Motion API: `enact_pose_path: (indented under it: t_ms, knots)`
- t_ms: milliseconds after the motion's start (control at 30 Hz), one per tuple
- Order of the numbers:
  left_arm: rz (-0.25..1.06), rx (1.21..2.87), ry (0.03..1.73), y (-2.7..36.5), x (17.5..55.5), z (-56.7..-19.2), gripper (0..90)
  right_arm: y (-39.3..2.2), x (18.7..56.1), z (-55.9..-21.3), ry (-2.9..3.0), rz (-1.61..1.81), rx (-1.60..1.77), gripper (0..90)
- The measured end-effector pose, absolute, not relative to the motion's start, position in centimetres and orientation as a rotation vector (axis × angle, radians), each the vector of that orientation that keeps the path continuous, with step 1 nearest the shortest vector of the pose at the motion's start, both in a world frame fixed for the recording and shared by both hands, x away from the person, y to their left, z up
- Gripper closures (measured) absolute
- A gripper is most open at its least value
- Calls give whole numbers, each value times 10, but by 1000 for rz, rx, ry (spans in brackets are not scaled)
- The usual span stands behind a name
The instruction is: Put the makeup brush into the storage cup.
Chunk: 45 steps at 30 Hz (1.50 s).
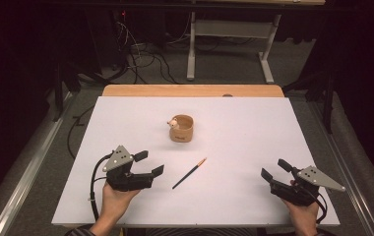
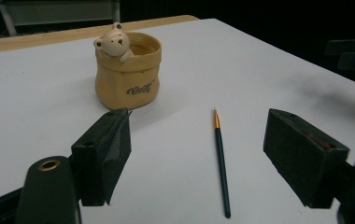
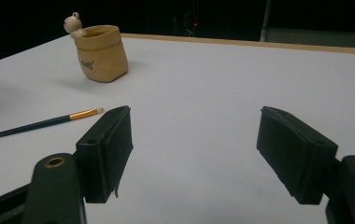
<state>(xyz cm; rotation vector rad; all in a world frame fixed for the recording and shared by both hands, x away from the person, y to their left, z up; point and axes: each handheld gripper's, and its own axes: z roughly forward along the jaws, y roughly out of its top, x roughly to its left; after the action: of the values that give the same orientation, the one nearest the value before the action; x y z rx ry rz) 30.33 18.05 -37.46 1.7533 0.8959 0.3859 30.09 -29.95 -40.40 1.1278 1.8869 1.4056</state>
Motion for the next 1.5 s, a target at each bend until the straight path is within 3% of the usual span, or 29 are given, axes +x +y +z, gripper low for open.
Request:
enact_pose_path:
  t_ms: [1500]
  knots:
    - [335,1764,789,128,332,-359,240,-298,301,-404,1896,1415,1106,290]
